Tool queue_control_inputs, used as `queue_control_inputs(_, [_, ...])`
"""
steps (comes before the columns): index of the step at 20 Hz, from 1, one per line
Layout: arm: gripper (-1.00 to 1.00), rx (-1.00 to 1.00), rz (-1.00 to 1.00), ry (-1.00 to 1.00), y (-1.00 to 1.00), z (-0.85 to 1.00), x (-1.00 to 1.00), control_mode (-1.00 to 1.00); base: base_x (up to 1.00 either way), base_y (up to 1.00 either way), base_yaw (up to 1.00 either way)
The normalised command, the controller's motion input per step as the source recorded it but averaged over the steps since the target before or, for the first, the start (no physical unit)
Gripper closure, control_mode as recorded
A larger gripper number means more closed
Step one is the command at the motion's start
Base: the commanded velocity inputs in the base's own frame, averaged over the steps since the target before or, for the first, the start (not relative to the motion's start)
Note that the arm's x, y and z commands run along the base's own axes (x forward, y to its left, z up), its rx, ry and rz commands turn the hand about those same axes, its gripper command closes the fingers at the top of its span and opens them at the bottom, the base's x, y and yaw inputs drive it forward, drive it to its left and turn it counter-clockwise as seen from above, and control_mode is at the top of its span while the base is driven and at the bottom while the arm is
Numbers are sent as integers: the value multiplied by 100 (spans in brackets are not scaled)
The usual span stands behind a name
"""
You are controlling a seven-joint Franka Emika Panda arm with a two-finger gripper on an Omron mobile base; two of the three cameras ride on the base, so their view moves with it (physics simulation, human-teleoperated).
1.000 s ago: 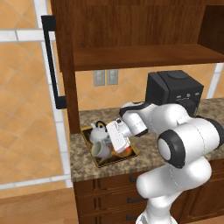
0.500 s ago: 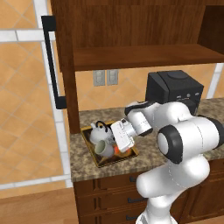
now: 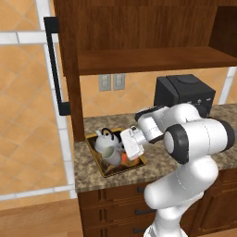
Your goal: Pick the kettle from the counter and place it on the tray. Then pick the mug from the cabinet and place it on the tray. Then close the cabinet doors.
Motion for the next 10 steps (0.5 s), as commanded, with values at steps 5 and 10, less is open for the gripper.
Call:
queue_control_inputs(5, [100, -11, 0, -3, -30, -64, -9, -100, 0, 0, 0])
queue_control_inputs(10, [-100, -12, 0, -7, -26, -67, -20, -100, 0, 0, 0])
